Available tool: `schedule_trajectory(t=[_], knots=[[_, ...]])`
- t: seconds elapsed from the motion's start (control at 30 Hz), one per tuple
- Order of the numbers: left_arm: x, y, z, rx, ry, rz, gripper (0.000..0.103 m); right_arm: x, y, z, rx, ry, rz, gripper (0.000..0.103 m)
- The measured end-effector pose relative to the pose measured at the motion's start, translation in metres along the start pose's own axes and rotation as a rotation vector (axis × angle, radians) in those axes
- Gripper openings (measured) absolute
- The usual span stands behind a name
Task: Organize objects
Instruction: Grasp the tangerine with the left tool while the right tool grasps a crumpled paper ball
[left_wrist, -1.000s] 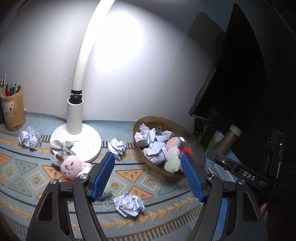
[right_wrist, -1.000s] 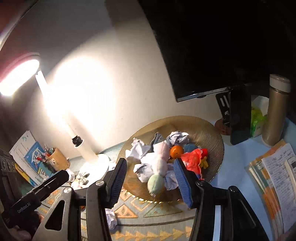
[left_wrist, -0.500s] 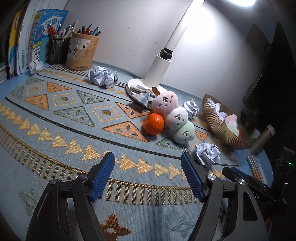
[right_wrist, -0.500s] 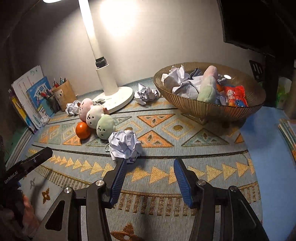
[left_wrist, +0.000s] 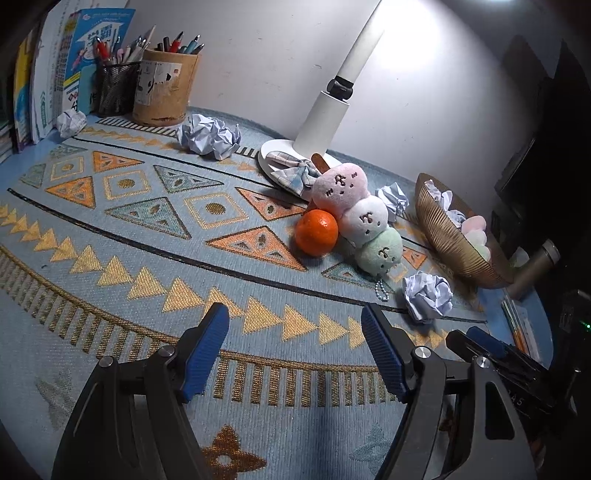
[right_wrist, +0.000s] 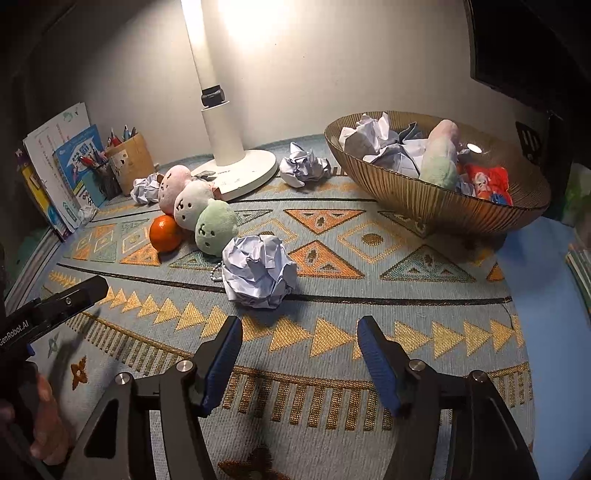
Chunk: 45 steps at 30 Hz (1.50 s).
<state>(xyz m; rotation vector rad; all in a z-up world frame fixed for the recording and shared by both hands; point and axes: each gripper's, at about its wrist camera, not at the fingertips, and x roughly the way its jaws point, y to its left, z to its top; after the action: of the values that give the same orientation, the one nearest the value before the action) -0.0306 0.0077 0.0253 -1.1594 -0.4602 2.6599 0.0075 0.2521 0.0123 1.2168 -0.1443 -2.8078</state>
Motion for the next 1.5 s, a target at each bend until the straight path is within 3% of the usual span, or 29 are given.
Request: schedule_trajectory(t=[0.07,0.17,0.3,0.37,0.47,0.57,0.67,0.77,0.8,0.83,0.9,0.93,1.07,1.27,1.4,1.5], knots=[[0.001,-0.003,0.005,0.025,0.029,0.007,0.073,0.002,-0.002,0.003,0.015,0.02,0.022,0.063],[-0.002,-0.005,0.024,0.008,0.061,0.089,0.073,0.009,0.004,0.013,-0.005,0.075,0.006,0.063],[0.014,-0.009,0.047,0.062,0.084,0.034,0.073,0.016,0.02,0.029,-0.045,0.079,0.057,0.063],[0.031,-0.015,0.052,0.123,0.095,0.046,0.073,0.023,0.025,0.034,-0.055,0.073,0.032,0.063],[0.05,-0.022,0.057,0.177,0.088,-0.006,0.071,0.037,0.024,0.038,-0.037,0.089,0.036,0.063],[0.068,-0.025,0.06,0.209,0.106,-0.012,0.059,0.049,0.018,0.041,-0.015,0.114,0.056,0.063],[0.077,-0.025,0.059,0.214,0.118,-0.033,0.056,0.056,0.014,0.042,0.002,0.124,0.083,0.063],[0.081,-0.024,0.059,0.214,0.121,-0.036,0.035,0.059,0.016,0.043,-0.01,0.112,0.072,0.063],[0.081,-0.023,0.059,0.212,0.125,-0.039,0.033,0.06,0.019,0.043,-0.03,0.113,0.059,0.063],[0.08,-0.022,0.059,0.208,0.12,-0.044,0.033,0.06,0.021,0.043,-0.044,0.112,0.045,0.062],[0.074,-0.022,0.058,0.215,0.108,-0.044,0.033,0.059,0.025,0.042,-0.069,0.102,0.036,0.049],[0.071,-0.022,0.057,0.218,0.104,-0.041,0.033,0.057,0.025,0.042,-0.07,0.095,0.043,0.047],[0.048,-0.021,0.048,0.2,0.094,-0.042,0.033,0.037,0.024,0.04,-0.061,0.044,0.064,0.046],[-0.016,-0.015,0.009,0.113,-0.018,-0.072,0.033,-0.011,0.021,0.017,-0.065,0.04,0.119,0.047],[-0.025,-0.01,-0.012,0.082,-0.063,-0.048,0.033,-0.014,0.024,-0.005,-0.125,0.043,0.097,0.047],[-0.02,-0.007,-0.015,0.069,-0.05,-0.057,0.033,-0.003,0.022,-0.013,-0.121,0.062,0.124,0.047]])
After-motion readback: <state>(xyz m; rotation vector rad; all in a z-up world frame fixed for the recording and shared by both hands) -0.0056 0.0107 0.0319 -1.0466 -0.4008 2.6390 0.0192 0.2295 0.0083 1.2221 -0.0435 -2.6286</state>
